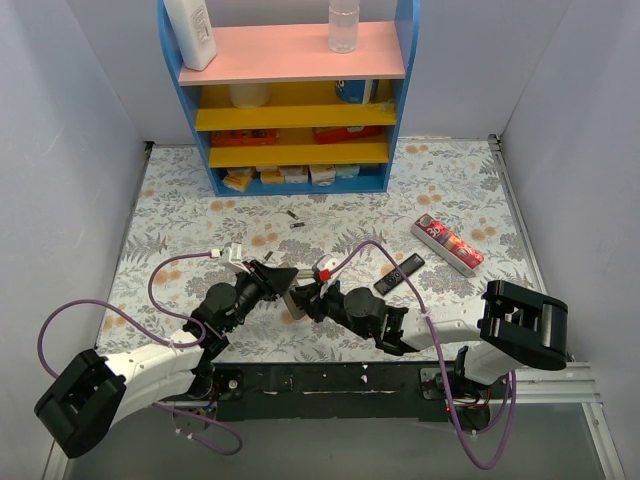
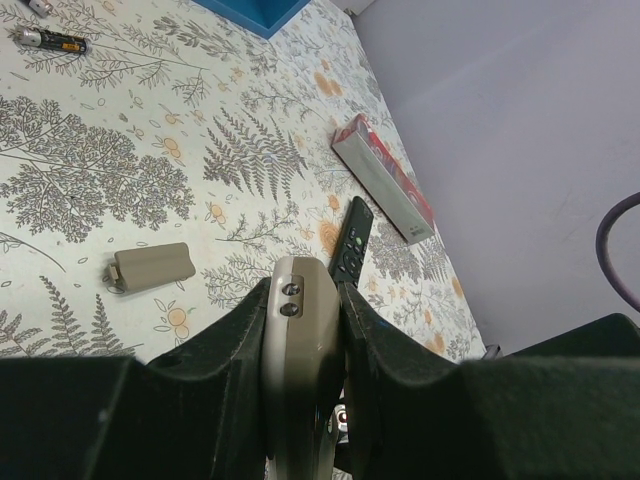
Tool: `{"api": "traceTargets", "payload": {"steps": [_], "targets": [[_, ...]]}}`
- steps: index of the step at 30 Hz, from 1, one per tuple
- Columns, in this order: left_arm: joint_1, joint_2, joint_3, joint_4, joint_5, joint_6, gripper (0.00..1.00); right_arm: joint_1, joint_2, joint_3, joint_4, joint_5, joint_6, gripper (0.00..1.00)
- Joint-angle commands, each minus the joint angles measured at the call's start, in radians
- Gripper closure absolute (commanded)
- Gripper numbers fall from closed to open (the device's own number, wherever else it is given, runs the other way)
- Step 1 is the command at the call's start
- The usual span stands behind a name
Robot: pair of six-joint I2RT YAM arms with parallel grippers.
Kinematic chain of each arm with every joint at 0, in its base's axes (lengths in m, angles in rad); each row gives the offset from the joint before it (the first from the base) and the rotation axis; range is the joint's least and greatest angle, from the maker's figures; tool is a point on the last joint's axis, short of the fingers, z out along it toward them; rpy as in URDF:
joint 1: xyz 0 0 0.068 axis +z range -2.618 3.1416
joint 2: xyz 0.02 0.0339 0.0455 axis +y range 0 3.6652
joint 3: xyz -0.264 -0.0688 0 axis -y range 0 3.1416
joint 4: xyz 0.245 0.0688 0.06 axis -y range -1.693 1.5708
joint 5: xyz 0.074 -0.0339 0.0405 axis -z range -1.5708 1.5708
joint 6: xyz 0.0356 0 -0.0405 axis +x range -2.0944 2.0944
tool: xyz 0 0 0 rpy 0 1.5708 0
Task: Load the batteries into the remote control
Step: Load the battery into the remote control.
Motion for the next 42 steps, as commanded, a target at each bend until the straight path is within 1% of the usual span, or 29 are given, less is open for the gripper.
{"api": "traceTargets", "payload": {"steps": [1, 2, 10, 14, 20, 28, 33, 37, 42], "targets": [[-0.007, -0.013, 0.034, 0.021, 0.018, 0.009, 1.00, -0.011, 0.008, -0.006, 0.005, 0.089, -0.004, 0.73], [-0.007, -0.013, 0.034, 0.021, 0.020, 0.009, 1.00, -0.011, 0.008, -0.006, 0.004, 0.089, -0.004, 0.71], [-0.007, -0.014, 0.034, 0.016, 0.021, 0.006, 1.00, -0.011, 0.001, -0.006, -0.007, 0.102, -0.006, 0.70], [-0.007, -0.005, 0.037, 0.016, 0.023, 0.006, 1.00, -0.011, -0.009, -0.006, -0.010, 0.102, -0.014, 0.67], [-0.007, 0.004, 0.040, 0.016, 0.024, 0.003, 1.00, -0.011, -0.018, -0.006, -0.018, 0.106, -0.018, 0.65], [-0.007, 0.016, 0.049, 0.007, 0.029, 0.004, 1.00, -0.011, -0.032, 0.003, -0.028, 0.060, -0.035, 0.63], [-0.007, 0.030, 0.057, 0.001, 0.032, 0.001, 1.00, -0.011, -0.048, 0.006, -0.031, 0.008, -0.050, 0.60], [-0.007, 0.038, 0.066, -0.016, 0.027, 0.001, 1.00, -0.011, -0.061, 0.024, -0.071, -0.014, -0.069, 0.53], [-0.007, 0.044, 0.075, -0.039, 0.027, 0.001, 1.00, -0.011, -0.090, 0.029, -0.084, -0.035, -0.078, 0.50]]}}
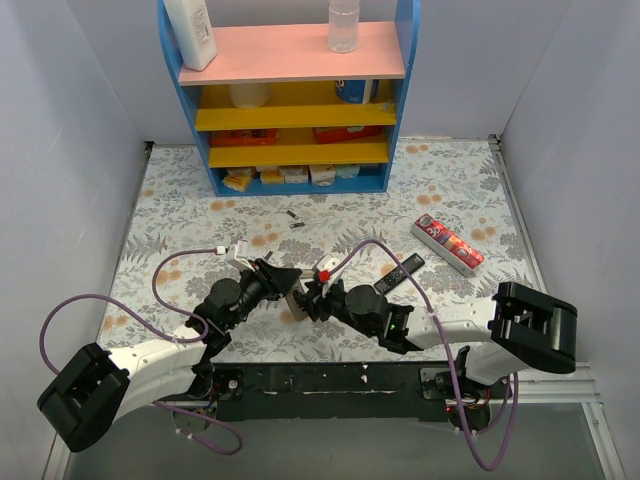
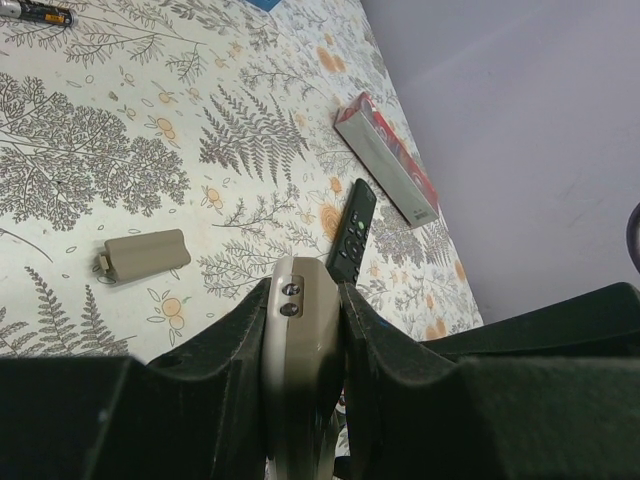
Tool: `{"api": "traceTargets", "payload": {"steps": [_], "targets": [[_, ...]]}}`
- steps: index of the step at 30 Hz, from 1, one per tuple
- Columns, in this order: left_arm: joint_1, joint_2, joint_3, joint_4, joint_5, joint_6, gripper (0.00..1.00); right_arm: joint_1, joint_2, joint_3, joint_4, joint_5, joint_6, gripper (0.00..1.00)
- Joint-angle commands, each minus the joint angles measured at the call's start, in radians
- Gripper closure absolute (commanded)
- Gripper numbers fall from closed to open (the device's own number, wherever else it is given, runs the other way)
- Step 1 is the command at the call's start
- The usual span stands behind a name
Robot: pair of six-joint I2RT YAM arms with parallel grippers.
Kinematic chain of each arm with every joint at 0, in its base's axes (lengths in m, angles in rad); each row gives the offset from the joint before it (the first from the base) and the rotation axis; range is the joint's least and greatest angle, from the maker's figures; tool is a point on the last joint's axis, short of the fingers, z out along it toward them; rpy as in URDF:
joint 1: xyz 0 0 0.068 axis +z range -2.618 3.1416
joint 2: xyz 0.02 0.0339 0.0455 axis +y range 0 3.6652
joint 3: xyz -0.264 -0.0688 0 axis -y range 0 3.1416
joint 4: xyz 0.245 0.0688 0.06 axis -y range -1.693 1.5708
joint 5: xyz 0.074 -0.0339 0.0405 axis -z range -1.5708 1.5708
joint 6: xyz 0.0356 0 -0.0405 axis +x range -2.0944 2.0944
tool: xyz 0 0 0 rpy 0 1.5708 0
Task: Load the batteries into the remote control
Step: Load the battery into the remote control.
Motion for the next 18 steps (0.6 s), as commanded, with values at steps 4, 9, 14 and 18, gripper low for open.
{"api": "traceTargets", "payload": {"steps": [4, 9, 14, 18], "targets": [[-0.006, -0.012, 0.049, -0.037, 0.000, 0.003, 1.00, -0.001, -0.086, 0.032, -0.021, -0.051, -0.035, 0.48], [-0.005, -0.030, 0.074, -0.107, -0.004, 0.011, 1.00, -0.003, -0.180, 0.048, -0.127, -0.103, -0.123, 0.46], [-0.006, -0.053, 0.097, -0.158, 0.011, 0.031, 1.00, -0.009, -0.267, 0.071, -0.274, -0.166, -0.285, 0.44], [-0.006, -0.061, 0.133, -0.195, 0.061, 0.055, 1.00, -0.030, -0.301, 0.112, -0.446, -0.289, -0.385, 0.47]]}}
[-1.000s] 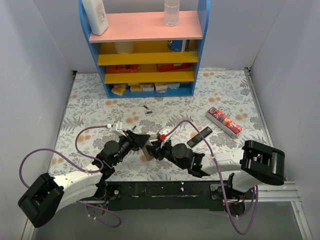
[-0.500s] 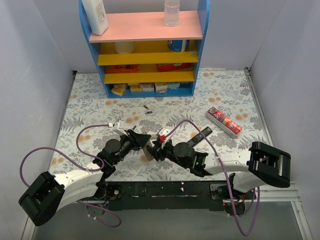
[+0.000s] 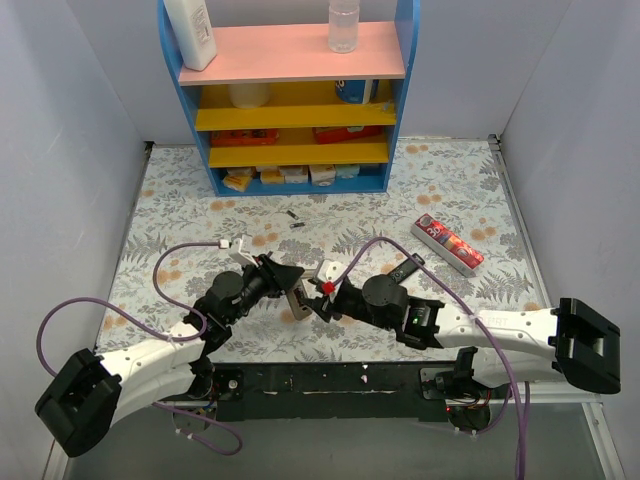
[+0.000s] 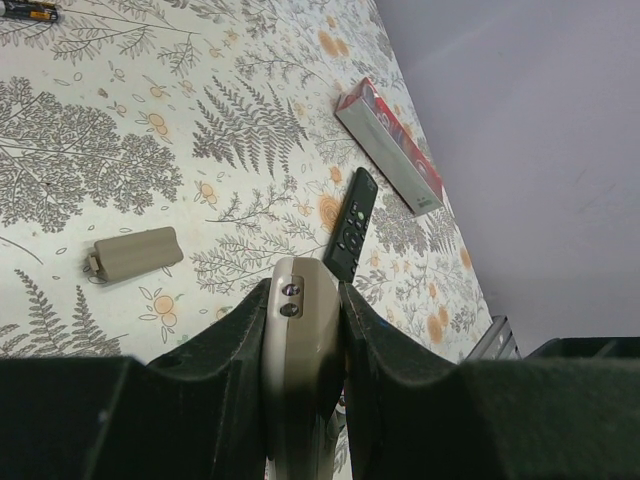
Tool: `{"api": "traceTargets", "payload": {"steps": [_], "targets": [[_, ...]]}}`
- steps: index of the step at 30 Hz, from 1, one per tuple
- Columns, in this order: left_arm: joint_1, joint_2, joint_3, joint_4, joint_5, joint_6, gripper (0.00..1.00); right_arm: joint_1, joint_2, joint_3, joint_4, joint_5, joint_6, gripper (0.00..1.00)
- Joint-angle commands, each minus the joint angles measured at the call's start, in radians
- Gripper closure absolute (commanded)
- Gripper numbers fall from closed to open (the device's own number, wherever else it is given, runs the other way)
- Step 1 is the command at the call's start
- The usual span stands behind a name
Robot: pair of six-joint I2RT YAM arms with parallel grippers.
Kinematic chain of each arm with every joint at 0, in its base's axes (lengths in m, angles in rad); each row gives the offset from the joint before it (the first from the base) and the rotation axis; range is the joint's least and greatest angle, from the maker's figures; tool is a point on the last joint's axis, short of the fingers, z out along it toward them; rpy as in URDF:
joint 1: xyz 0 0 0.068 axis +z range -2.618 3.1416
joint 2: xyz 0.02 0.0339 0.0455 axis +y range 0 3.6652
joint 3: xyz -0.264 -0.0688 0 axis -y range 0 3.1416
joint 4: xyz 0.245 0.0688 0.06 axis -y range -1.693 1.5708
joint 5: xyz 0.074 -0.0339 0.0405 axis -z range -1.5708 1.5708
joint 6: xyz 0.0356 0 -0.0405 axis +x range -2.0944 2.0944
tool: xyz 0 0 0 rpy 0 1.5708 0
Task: Load the batteries into the remote control
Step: Load the battery into the remote control.
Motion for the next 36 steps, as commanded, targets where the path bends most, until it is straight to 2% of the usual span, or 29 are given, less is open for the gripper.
{"api": "traceTargets", "payload": {"steps": [1, 10, 15, 19, 26, 36], "targets": [[-0.006, -0.024, 0.072, -0.054, 0.080, 0.045, 1.00, -0.026, -0.054, 0.056, -0.175, -0.137, -0.173, 0.48], [-0.006, -0.018, 0.114, -0.071, 0.201, 0.095, 1.00, -0.081, -0.094, 0.053, -0.267, -0.329, -0.294, 0.53], [-0.006, -0.007, 0.129, -0.062, 0.259, 0.125, 1.00, -0.098, -0.118, 0.050, -0.270, -0.369, -0.326, 0.54], [-0.006, -0.003, 0.137, -0.062, 0.279, 0.136, 1.00, -0.105, -0.120, 0.053, -0.258, -0.378, -0.334, 0.56], [-0.005, 0.005, 0.148, -0.064, 0.301, 0.145, 1.00, -0.113, -0.075, 0.085, -0.256, -0.380, -0.331, 0.66], [-0.006, 0.013, 0.154, -0.070, 0.309, 0.151, 1.00, -0.125, -0.071, 0.108, -0.244, -0.369, -0.334, 0.68]]}}
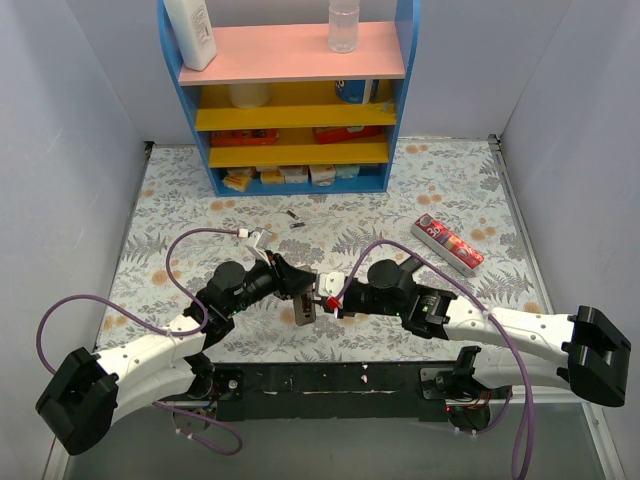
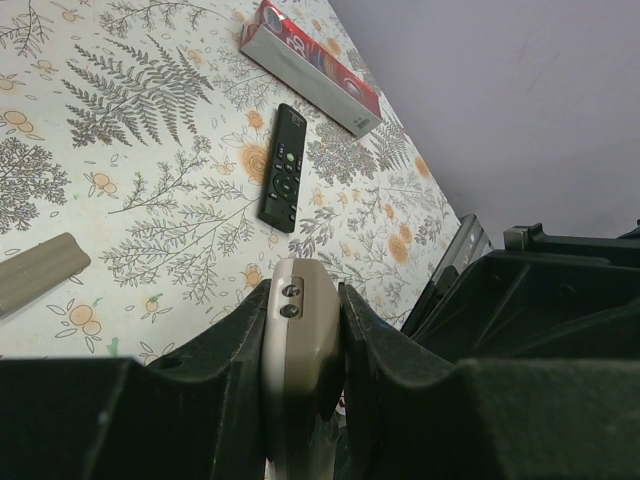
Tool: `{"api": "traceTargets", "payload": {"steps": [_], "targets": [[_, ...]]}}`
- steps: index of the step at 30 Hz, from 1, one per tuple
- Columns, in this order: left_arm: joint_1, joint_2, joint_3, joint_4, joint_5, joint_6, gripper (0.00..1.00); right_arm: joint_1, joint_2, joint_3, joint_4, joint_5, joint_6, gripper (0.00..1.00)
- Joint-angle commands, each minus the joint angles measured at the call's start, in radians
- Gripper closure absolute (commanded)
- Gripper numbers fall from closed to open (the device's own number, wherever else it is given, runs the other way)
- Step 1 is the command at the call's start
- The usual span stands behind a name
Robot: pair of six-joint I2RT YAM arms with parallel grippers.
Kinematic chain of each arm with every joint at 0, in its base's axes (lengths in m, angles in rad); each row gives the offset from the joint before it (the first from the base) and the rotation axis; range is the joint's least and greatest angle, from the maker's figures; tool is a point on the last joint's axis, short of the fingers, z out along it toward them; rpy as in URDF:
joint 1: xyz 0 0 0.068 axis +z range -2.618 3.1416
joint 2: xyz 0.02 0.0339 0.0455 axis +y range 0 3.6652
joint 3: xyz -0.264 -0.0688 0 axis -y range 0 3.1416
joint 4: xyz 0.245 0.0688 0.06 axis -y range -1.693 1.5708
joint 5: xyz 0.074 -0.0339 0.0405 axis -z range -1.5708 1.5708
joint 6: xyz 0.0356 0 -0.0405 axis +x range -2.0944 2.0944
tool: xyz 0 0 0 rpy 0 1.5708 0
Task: Load the batteries into the remote control
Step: Load the battery into the remote control.
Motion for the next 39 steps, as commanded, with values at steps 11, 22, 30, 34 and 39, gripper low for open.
{"api": "traceTargets", "payload": {"steps": [11, 22, 30, 34, 39], "targets": [[-0.006, 0.008, 0.049, 0.017, 0.034, 0.012, 1.00, -0.011, 0.030, 0.065, 0.037, -0.026, 0.002, 0.71], [-0.006, 0.007, 0.046, 0.020, 0.039, 0.008, 1.00, -0.011, 0.059, 0.074, 0.025, -0.037, 0.003, 0.77], [-0.006, -0.004, 0.052, 0.014, 0.033, 0.008, 1.00, -0.013, 0.085, 0.084, -0.015, -0.036, -0.003, 0.86], [-0.006, -0.021, 0.054, 0.005, 0.022, 0.003, 1.00, -0.013, 0.105, 0.087, -0.041, -0.033, -0.006, 0.88], [-0.006, -0.039, 0.062, -0.014, 0.007, 0.004, 1.00, -0.013, 0.128, 0.091, -0.086, -0.028, -0.006, 0.89]]}}
